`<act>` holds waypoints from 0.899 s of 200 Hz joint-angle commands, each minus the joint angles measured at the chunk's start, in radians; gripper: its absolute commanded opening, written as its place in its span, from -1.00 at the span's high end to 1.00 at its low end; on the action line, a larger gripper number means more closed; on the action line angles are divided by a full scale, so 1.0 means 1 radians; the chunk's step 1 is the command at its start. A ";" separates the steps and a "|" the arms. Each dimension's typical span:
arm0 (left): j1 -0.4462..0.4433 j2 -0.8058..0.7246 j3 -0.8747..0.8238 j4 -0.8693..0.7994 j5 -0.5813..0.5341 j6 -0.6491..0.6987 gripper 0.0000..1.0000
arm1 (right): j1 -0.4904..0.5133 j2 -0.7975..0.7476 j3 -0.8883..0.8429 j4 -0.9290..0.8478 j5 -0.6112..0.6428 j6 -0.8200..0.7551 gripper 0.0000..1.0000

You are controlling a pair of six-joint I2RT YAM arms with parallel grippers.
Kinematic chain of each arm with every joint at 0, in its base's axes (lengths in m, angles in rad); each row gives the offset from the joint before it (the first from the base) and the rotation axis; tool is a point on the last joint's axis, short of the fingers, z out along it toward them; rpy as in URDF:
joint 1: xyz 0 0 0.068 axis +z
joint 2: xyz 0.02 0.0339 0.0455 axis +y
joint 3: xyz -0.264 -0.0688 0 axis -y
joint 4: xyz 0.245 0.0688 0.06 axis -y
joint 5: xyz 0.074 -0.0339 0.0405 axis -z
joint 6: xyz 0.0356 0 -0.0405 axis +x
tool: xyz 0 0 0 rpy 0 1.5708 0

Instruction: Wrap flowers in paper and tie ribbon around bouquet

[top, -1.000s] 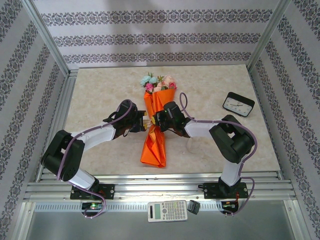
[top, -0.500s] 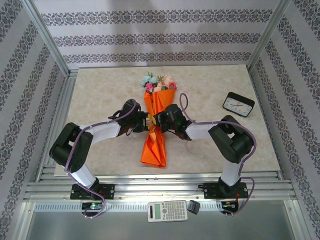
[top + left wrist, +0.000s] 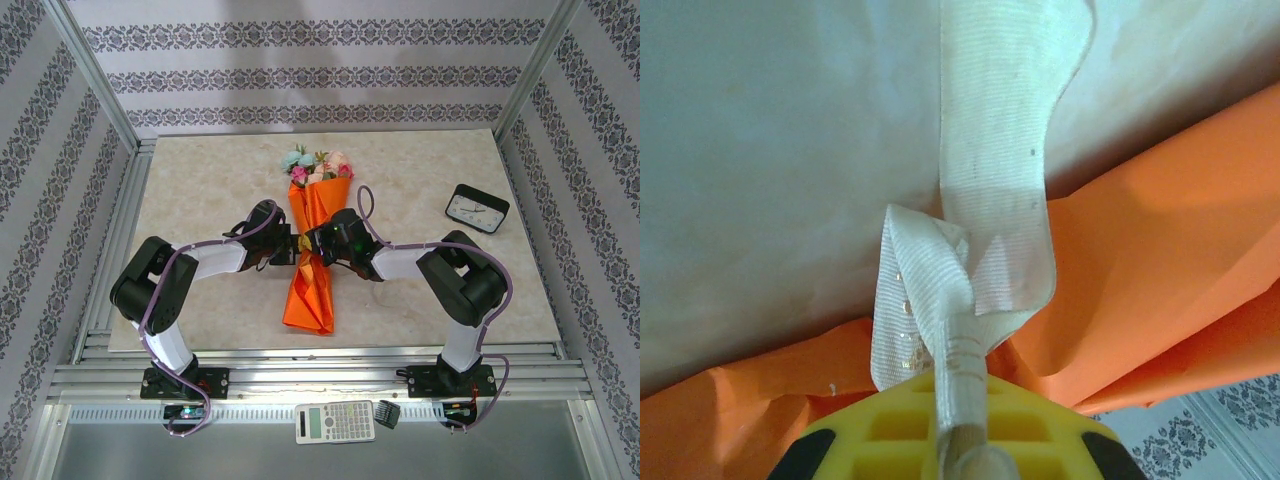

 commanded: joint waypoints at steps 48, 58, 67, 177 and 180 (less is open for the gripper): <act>-0.008 -0.010 0.013 -0.011 -0.051 0.051 1.00 | 0.006 -0.172 -0.049 -0.147 -0.035 0.006 0.19; -0.008 -0.019 0.011 -0.019 -0.061 0.075 1.00 | 0.001 -0.200 -0.042 -0.175 -0.036 0.020 0.17; -0.008 -0.025 0.009 -0.028 -0.070 0.095 1.00 | -0.003 -0.226 -0.037 -0.199 -0.028 0.036 0.16; -0.009 -0.034 0.004 -0.020 -0.086 0.150 1.00 | -0.065 -0.211 0.075 -0.543 -0.040 0.110 0.39; -0.009 -0.034 0.004 -0.019 -0.085 0.150 1.00 | -0.065 -0.206 0.077 -0.540 -0.039 0.112 0.38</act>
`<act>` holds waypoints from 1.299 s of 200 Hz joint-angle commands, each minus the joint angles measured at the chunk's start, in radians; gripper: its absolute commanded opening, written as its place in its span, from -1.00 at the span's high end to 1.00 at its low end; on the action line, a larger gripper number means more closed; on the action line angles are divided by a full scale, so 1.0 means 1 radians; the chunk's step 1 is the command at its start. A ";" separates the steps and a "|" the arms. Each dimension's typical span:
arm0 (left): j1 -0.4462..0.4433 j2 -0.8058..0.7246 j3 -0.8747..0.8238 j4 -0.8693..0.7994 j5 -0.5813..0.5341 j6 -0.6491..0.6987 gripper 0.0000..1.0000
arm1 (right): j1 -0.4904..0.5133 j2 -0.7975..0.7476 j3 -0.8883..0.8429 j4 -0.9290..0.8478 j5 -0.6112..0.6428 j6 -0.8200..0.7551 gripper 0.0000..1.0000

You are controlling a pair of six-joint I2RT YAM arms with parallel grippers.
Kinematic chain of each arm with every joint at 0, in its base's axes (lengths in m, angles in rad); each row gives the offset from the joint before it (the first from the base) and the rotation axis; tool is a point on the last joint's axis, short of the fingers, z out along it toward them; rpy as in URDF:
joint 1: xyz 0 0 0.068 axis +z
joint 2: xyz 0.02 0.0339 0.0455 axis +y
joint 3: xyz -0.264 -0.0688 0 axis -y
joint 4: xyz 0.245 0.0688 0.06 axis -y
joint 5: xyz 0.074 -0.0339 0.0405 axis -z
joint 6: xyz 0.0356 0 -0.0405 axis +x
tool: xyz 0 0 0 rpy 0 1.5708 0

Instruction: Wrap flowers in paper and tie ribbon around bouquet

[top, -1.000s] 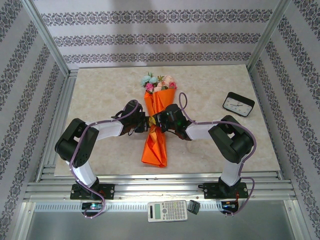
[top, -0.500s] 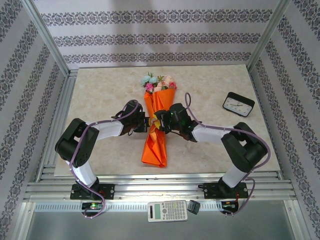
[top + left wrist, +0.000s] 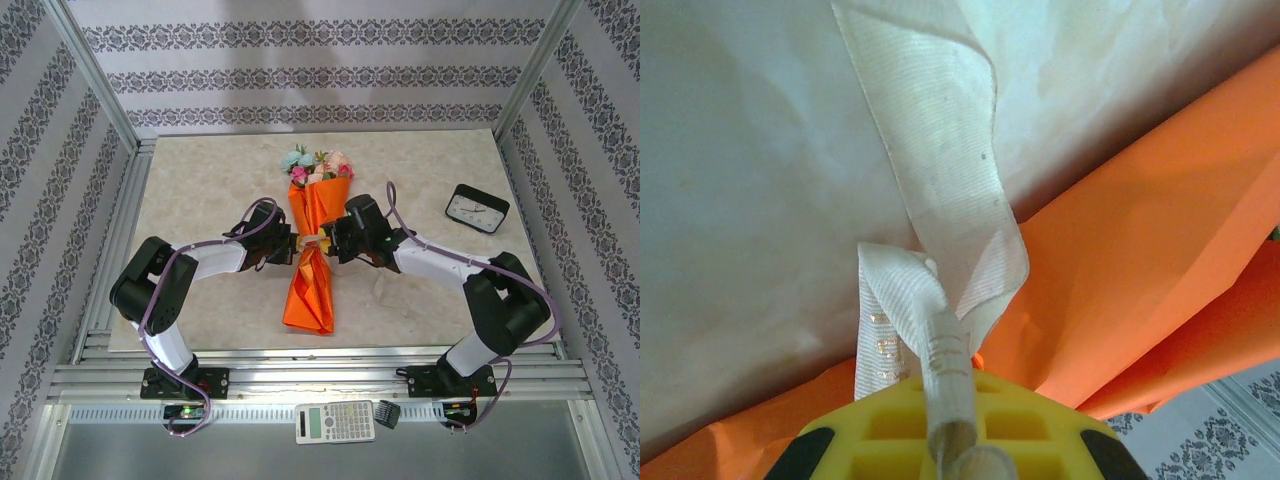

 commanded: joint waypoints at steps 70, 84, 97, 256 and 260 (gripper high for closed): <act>-0.009 -0.025 0.016 -0.018 -0.011 0.023 1.00 | -0.014 0.126 0.095 -0.010 0.030 0.016 0.40; -0.011 -0.025 0.015 -0.019 -0.010 0.022 1.00 | -0.011 0.127 0.106 -0.010 0.039 0.014 0.39; -0.011 -0.027 0.013 -0.019 -0.011 0.023 1.00 | -0.011 0.130 0.118 -0.016 0.041 0.009 0.37; -0.013 -0.004 0.023 -0.022 -0.006 0.000 1.00 | 0.020 0.045 0.027 0.099 -0.002 -0.001 1.00; -0.012 -0.003 0.023 -0.023 -0.006 -0.002 1.00 | 0.020 0.042 0.022 0.105 -0.007 -0.002 1.00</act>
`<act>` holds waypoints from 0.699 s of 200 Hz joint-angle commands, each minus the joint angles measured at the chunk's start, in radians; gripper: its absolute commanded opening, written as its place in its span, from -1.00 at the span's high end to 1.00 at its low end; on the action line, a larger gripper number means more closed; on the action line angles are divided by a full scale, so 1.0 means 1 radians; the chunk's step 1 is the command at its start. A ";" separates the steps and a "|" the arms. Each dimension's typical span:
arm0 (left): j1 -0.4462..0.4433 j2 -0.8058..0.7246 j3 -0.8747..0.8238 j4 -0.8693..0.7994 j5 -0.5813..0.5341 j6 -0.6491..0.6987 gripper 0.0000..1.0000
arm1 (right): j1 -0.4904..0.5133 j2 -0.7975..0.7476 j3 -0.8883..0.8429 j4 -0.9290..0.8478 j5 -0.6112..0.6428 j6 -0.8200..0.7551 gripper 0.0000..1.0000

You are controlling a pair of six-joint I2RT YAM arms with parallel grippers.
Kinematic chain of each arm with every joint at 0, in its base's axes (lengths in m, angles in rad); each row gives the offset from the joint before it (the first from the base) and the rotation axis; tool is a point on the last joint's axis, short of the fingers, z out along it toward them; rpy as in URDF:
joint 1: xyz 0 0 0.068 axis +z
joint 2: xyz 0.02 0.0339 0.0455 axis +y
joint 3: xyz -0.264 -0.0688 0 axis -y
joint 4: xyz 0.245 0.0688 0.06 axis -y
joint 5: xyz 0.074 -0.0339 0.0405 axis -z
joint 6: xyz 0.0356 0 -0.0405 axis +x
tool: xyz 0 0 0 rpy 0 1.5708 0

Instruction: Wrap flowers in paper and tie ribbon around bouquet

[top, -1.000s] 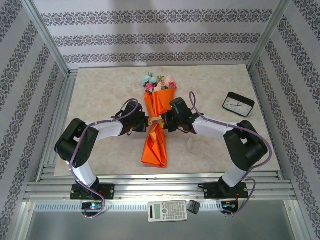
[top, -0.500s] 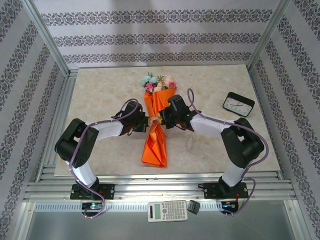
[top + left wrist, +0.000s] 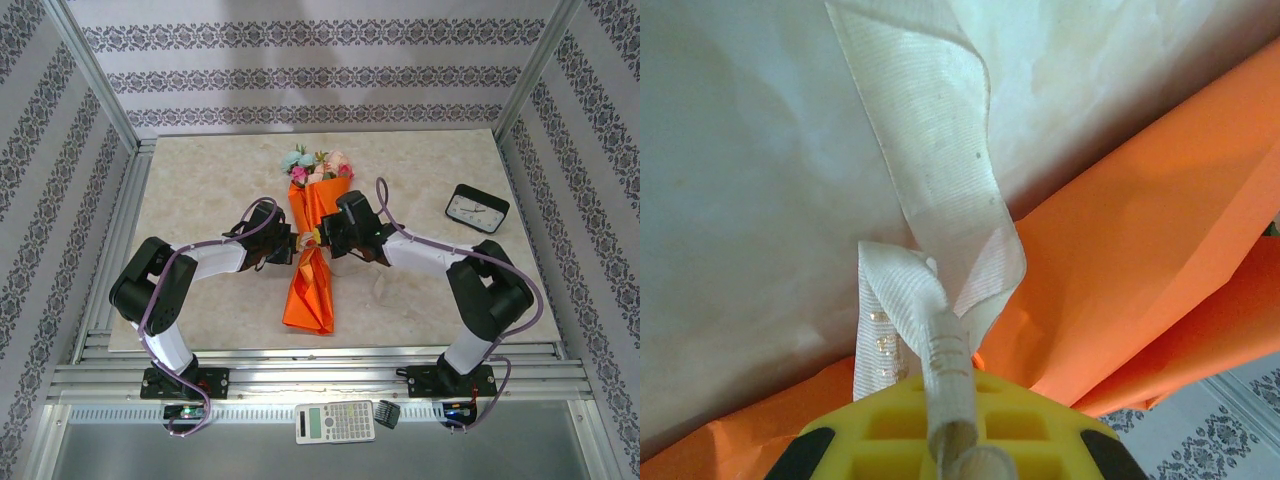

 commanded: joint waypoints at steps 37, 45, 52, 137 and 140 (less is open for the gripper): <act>-0.012 0.016 0.023 -0.009 -0.003 -0.022 1.00 | 0.014 -0.058 -0.075 0.074 -0.105 -0.044 1.00; -0.012 0.019 0.025 -0.006 -0.003 -0.025 1.00 | 0.017 -0.063 -0.090 0.067 -0.110 -0.049 1.00; -0.012 0.020 0.026 -0.005 -0.003 -0.023 1.00 | 0.019 -0.065 -0.104 0.067 -0.118 -0.054 1.00; -0.012 0.035 0.040 0.017 0.014 -0.023 1.00 | 0.028 -0.047 -0.151 0.075 -0.153 -0.109 1.00; -0.012 0.034 0.039 0.016 0.018 -0.024 1.00 | 0.028 -0.047 -0.153 0.078 -0.149 -0.108 1.00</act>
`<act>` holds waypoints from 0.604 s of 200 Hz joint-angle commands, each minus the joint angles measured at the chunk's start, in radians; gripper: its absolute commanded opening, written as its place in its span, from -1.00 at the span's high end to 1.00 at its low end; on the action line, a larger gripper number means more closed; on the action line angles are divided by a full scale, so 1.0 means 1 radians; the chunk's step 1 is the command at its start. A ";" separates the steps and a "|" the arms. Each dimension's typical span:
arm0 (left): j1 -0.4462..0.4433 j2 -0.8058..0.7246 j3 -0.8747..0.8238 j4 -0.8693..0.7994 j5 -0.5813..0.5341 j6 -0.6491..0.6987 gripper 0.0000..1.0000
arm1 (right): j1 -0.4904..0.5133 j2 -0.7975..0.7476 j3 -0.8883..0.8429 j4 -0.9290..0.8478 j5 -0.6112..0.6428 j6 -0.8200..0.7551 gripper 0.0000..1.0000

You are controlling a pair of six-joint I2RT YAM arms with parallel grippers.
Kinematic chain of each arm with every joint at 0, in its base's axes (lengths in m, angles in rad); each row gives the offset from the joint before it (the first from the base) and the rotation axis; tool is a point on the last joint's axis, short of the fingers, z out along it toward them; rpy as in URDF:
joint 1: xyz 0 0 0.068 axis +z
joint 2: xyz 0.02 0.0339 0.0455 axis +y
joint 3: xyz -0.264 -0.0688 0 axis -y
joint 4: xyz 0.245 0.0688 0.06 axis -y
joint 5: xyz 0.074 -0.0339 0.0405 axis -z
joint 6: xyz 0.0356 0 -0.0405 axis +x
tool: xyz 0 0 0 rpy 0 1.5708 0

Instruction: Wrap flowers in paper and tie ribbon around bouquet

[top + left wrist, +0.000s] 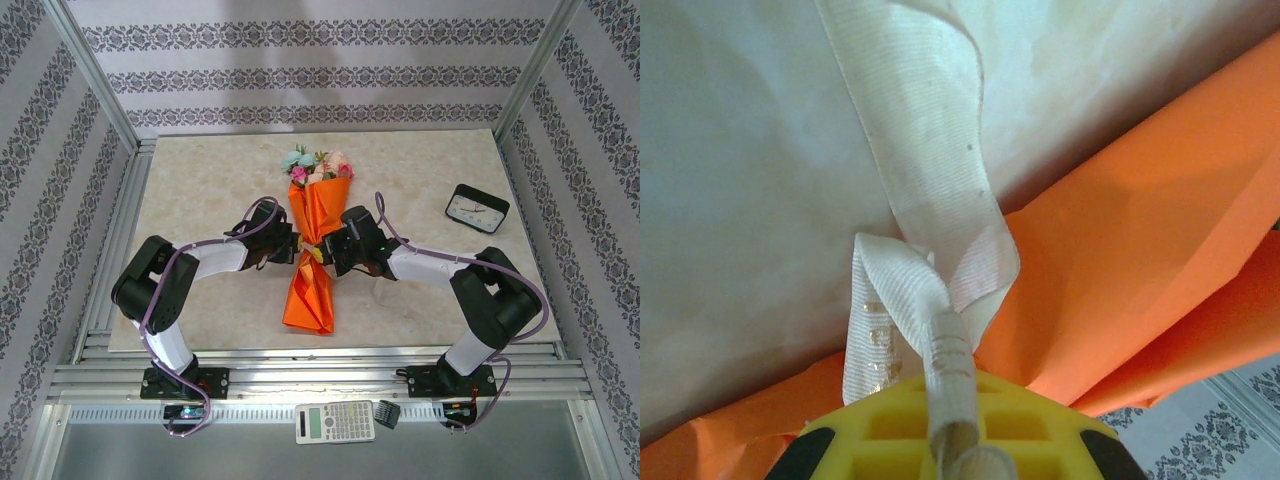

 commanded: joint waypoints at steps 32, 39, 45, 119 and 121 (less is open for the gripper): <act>-0.011 -0.079 0.047 -0.193 0.032 0.028 0.32 | -0.005 0.014 0.013 0.016 0.015 -0.046 1.00; -0.011 -0.108 0.059 -0.253 0.025 0.049 0.28 | -0.006 0.018 0.021 0.015 0.015 -0.048 1.00; -0.011 -0.133 0.068 -0.295 0.022 0.063 0.25 | -0.006 0.022 0.025 0.015 0.016 -0.049 1.00; -0.011 -0.183 0.081 -0.389 0.104 0.033 0.07 | -0.016 0.039 0.037 0.034 0.007 -0.041 1.00; -0.012 -0.177 0.084 -0.384 0.110 0.033 0.07 | -0.016 0.038 0.036 0.033 0.007 -0.040 1.00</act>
